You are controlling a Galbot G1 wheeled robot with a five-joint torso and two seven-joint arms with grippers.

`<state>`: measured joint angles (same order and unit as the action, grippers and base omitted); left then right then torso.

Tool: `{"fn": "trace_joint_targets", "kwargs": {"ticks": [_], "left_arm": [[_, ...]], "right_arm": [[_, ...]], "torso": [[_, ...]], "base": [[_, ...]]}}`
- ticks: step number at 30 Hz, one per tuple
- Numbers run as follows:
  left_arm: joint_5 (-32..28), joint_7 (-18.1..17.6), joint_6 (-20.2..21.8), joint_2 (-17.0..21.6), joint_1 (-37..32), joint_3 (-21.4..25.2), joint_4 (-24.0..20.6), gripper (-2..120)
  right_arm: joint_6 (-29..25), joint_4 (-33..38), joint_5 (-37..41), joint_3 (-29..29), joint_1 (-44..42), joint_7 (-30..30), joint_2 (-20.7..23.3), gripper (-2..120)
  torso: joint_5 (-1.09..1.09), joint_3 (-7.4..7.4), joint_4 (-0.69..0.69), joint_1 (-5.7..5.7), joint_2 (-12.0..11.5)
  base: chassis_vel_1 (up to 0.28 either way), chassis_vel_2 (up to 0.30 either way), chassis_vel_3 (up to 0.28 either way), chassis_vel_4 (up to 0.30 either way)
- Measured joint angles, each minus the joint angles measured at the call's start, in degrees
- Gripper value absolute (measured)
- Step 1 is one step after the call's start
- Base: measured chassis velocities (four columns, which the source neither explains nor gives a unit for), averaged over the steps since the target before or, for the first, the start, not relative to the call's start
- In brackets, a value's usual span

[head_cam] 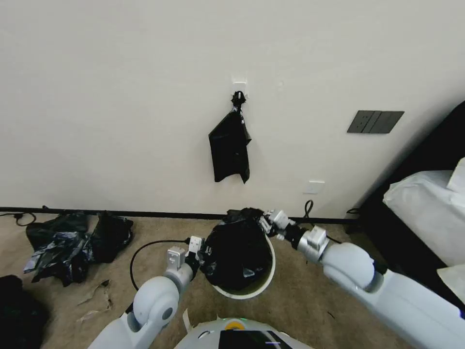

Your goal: Place a trash bag onto the trash bin.

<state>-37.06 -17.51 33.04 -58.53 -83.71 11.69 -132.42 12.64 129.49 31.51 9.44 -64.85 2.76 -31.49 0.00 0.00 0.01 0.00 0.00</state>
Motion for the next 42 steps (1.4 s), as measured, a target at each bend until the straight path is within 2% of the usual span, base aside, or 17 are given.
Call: {"fn": "trace_joint_targets", "kwargs": {"ticks": [4,5,6,9,14,20,25,28,32,33,36,38,42], "left_arm": [[8.1,5.1,-3.6,0.5,-1.6,-0.1,-0.2,1],[8.1,5.1,-3.6,0.5,-1.6,-0.1,-0.2,1],[10.4,6.5,-4.9,0.8,-2.2,-0.1,-0.4,1],[14.6,9.3,-7.9,1.1,-3.2,-0.2,-0.8,1],[18.3,12.4,-11.1,1.4,-4.1,-0.2,-1.1,1],[18.8,13.2,-12.8,1.6,-4.9,0.0,-1.0,1],[18.1,12.8,-13.2,1.2,-4.7,0.3,-0.3,1],[16.0,11.6,-12.9,0.8,-4.5,0.8,0.4,1],[9.1,9.5,-11.4,0.5,-4.6,1.8,0.9,1],[9.1,9.5,-11.4,0.5,-4.6,1.8,0.9,1],[6.5,8.5,-10.8,0.5,-4.1,2.9,2.0,1],[6.0,8.4,-10.7,0.6,-3.9,3.1,2.3,1],[5.1,7.9,-10.3,1.2,-2.7,3.4,4.2,1]], "right_arm": [[3.5,-2.2,6.7,-0.2,2.0,-0.7,0.9,0],[3.5,-2.2,6.7,-0.2,2.0,-0.7,0.9,0],[4.6,-2.8,8.1,-0.4,2.3,-0.5,1.2,0],[6.3,-3.9,8.6,-0.9,2.0,0.8,2.0,0],[8.0,-5.3,8.2,-1.4,0.6,1.4,2.6,0],[8.5,-6.0,7.8,-0.4,-0.7,3.0,3.6,0],[9.7,-6.4,11.1,0.7,-1.4,4.8,4.0,0],[10.2,-6.1,14.2,1.8,-1.9,4.7,3.4,7],[11.1,-6.0,19.4,4.0,-2.9,3.9,2.0,23],[11.1,-6.0,19.4,4.0,-2.9,3.9,2.0,23],[11.4,-6.3,23.1,5.5,-3.1,3.8,1.2,39],[11.4,-6.4,23.8,5.7,-3.0,3.7,1.1,41],[11.2,-6.6,25.2,6.4,-2.2,4.8,1.4,62]], "torso": [[0.0,0.0,-0.01,0.0,0.0],[0.0,0.0,-0.01,0.0,0.0],[0.0,0.0,0.0,0.0,0.0],[0.0,0.0,-0.01,0.0,0.0],[0.0,0.0,-0.01,0.0,0.0],[0.0,0.0,-0.01,0.0,0.0],[0.0,0.0,0.0,0.0,0.0],[0.0,0.0,-0.01,0.0,0.0],[0.0,0.0,-0.01,0.0,0.0],[0.0,0.0,-0.01,0.0,0.0],[0.0,0.0,0.0,0.0,0.0],[0.0,0.0,0.0,0.0,0.0],[0.0,0.0,0.0,0.0,0.0]], "base": [[0.0,0.0,0.0,0.0],[0.0,0.0,0.0,0.0],[0.0,0.0,0.0,0.0],[0.0,0.0,0.0,0.0],[0.0,0.0,0.0,0.0],[0.0,0.0,0.0,0.0],[0.0,0.0,0.0,0.0],[0.0,0.0,0.0,0.0],[0.0,0.0,0.0,0.0],[0.0,0.0,0.0,0.0],[0.0,0.0,0.0,0.0],[0.0,0.0,0.0,0.0],[0.0,0.0,0.0,0.0]]}}
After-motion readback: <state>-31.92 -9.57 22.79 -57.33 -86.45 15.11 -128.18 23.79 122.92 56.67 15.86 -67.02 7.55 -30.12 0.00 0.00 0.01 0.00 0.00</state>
